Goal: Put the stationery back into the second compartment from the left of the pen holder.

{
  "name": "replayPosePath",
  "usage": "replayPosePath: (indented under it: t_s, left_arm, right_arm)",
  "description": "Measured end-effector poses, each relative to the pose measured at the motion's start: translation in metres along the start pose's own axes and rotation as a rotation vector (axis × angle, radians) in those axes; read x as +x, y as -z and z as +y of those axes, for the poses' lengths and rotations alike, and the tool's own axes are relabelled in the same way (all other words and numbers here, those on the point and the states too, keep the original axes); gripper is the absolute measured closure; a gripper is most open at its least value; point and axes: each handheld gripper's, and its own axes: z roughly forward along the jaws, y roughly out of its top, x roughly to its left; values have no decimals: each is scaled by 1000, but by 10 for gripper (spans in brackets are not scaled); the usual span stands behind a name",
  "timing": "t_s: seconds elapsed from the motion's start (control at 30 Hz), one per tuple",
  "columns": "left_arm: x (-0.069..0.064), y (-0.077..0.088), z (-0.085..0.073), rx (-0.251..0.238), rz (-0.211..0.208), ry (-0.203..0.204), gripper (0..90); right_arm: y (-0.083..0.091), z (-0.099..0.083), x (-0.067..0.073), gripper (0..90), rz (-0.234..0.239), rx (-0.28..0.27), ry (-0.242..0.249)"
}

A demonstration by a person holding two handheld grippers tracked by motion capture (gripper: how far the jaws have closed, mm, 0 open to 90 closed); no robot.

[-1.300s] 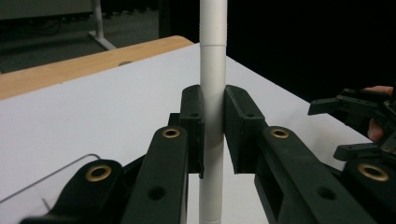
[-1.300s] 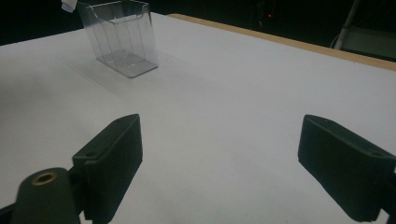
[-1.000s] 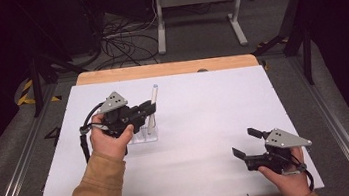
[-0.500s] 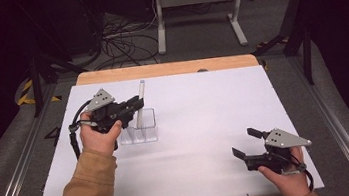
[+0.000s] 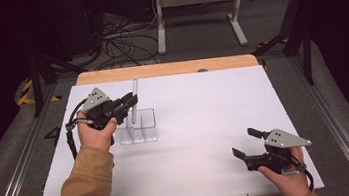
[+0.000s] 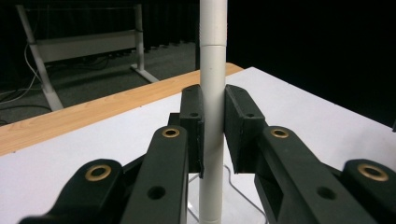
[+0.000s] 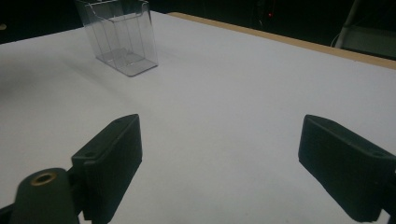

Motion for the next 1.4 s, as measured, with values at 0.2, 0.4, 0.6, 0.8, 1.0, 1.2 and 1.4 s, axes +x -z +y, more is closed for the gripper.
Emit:
replayPosePath:
  t_s: [0.2,0.4,0.6,0.8,1.0,1.2,1.4]
  left_arm:
    - [7,-2,-2,-4,15,3,787]
    - [8,-6,-5,-1,11,4,787]
    - [8,-7,-11,5,-2,20,787]
    - [10,-7,-20,19,-1,33,787]
    - [11,-6,-28,30,-8,44,787]
    - [9,-6,-32,47,-10,43,787]
    - [6,-5,-33,61,-6,37,784]
  right_arm:
    - [-1,0,0,145,2,4,1]
    - [-1,-1,0,145,2,4,1]
    - [0,0,0,145,-2,3,1]
    - [-1,0,0,145,0,4,2]
    - [-2,0,1,145,4,4,5]
    - [-2,0,1,145,4,3,5]
    - [-2,0,1,145,4,2,5]
